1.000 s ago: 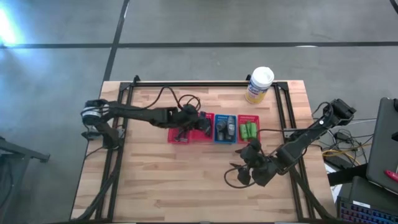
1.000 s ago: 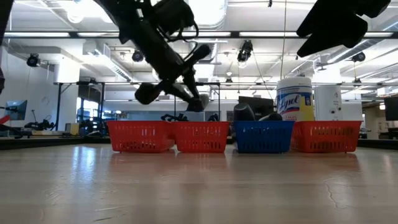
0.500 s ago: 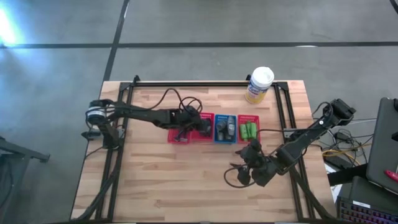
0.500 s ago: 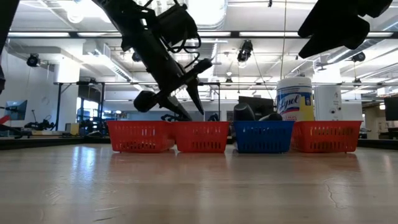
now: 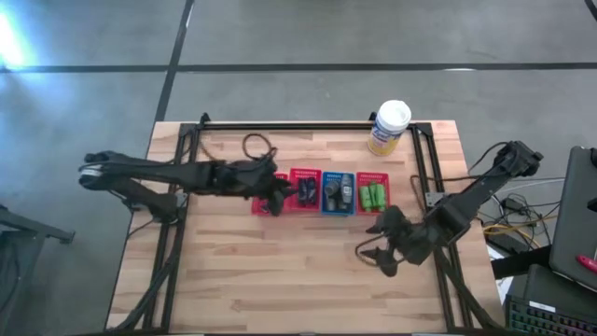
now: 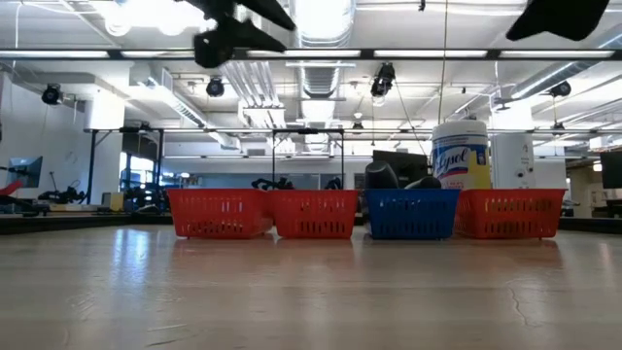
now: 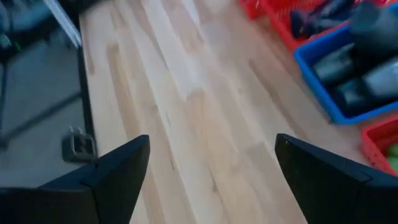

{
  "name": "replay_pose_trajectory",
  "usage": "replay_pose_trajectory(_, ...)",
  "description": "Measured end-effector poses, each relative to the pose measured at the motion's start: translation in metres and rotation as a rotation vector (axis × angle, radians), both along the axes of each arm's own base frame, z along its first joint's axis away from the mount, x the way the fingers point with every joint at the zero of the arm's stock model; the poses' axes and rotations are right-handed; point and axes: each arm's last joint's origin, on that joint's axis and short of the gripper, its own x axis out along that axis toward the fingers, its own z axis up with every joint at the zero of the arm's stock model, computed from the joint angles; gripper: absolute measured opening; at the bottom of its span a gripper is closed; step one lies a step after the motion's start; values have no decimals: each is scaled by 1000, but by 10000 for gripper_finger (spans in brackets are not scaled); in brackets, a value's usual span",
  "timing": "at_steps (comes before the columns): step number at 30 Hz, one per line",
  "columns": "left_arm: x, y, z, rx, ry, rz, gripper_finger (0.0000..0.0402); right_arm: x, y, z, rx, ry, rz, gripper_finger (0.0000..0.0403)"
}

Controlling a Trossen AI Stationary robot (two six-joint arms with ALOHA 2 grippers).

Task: Pick & Place Travel size toiletries
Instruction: Return to Home Position

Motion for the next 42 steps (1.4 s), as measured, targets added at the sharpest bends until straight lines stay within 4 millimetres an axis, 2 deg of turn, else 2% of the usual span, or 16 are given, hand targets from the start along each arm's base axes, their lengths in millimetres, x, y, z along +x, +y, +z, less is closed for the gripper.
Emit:
replay_pose_trajectory(3, -16, -12, -1, -19, -27, 30, 156, -4, -5, 6, -7, -68, -39, 351)
replay_pose_trajectory(7, -25, -23, -29, -118, -52, 7, 156, 6, -4, 4, -25, -181, 5, 361)
replay_pose_trajectory(10, -21, -21, -45, -189, -282, -47, 156, 25, -17, 1, 8, -248, 22, 363)
replay_pose_trajectory(12, -21, -7, -43, -183, -504, -60, 156, 40, -34, -1, 23, -300, 47, 364)
replay_pose_trajectory(14, -27, 18, -40, -145, -638, -37, 156, 54, -60, 3, 23, -380, 75, 364)
replay_pose_trajectory(18, -54, 79, -26, 18, -706, 5, 156, 57, -121, 20, -69, -454, 12, 364)
replay_pose_trajectory(20, -72, 106, -19, 101, -694, 50, 156, 49, -147, 31, -156, -482, -59, 364)
replay_pose_trajectory(22, -92, 129, -12, 162, -679, 119, 156, 37, -165, 45, -244, -526, -106, 364)
replay_pose_trajectory(26, -130, 152, 1, 246, -683, 223, 156, 7, -173, 74, -389, -628, -154, 364)
replay_pose_trajectory(29, -152, 158, 1, 343, -649, 313, 156, -13, -172, 82, -490, -627, -232, 364)
replay_pose_trajectory(34, -179, 156, 2, 642, -545, 387, 156, -45, -174, 83, -634, -510, -471, 364)
replay_pose_trajectory(37, -187, 152, 4, 732, -523, 420, 156, -64, -173, 87, -698, -480, -584, 364)
replay_pose_trajectory(42, -197, 142, 12, 819, -538, 454, 157, -91, -169, 89, -736, -464, -590, 364)
